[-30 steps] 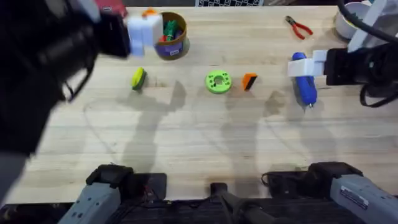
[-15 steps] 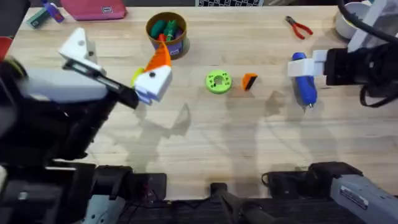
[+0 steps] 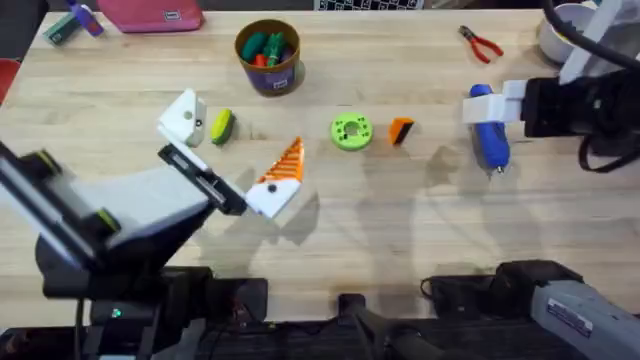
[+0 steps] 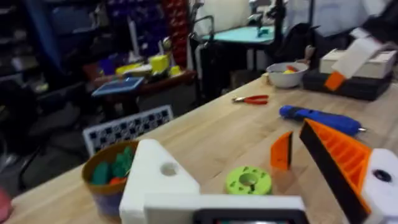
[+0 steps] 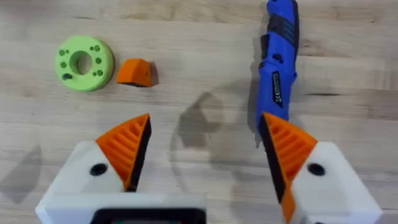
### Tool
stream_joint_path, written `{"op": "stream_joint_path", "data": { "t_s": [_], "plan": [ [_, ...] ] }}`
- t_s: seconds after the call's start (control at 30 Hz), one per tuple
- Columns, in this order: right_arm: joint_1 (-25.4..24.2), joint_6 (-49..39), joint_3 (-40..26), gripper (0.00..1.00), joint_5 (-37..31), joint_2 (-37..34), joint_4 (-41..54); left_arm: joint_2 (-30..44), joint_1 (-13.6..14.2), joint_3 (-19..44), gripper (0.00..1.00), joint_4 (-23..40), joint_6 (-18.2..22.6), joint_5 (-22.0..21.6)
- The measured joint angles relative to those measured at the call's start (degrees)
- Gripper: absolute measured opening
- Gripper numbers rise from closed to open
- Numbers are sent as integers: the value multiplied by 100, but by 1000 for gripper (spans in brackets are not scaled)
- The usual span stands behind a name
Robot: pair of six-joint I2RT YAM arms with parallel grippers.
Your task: Pick up the gripper from the table and insert it into the empty holder that is missing its gripper. Then pick up a screw, insert it into the mounting hole, and use the screwdriver to tighten it. Finally, clean up the table by picking up the vegetable and placing it into the bucket.
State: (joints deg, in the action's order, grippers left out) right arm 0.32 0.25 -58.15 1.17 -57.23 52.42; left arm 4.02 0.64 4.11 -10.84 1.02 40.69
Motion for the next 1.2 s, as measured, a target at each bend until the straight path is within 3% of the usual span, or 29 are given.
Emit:
{"op": "stream_joint_path", "data": {
  "t_s": [0.13, 0.3, 0.6, 0.7, 0.8, 1.03, 1.2],
  "plan": [
    [-2, 0, 0, 994, 0, -2, 0, -339, 0, -280, 985, -491, -511, 321],
    [0, 0, 0, 994, 0, 0, 0, -374, 2, -336, 985, -611, -1176, 595],
    [0, 0, 0, 994, 0, -1, 0, -375, 20, -338, 985, -449, -1502, 1843],
    [-2, 0, 0, 994, 0, -1, 0, -375, 32, -338, 985, 9, -1503, 2211],
    [-1, 0, 0, 994, 0, -1, 0, -375, 86, -343, 985, 636, -1412, 2391],
    [-2, 0, 0, 994, 0, 0, 10, -374, 278, -355, 985, 1744, -622, 2533],
    [-2, 0, 0, 994, 0, 0, 20, -370, 304, -353, 985, 1837, 150, 2776]
  ]
}}
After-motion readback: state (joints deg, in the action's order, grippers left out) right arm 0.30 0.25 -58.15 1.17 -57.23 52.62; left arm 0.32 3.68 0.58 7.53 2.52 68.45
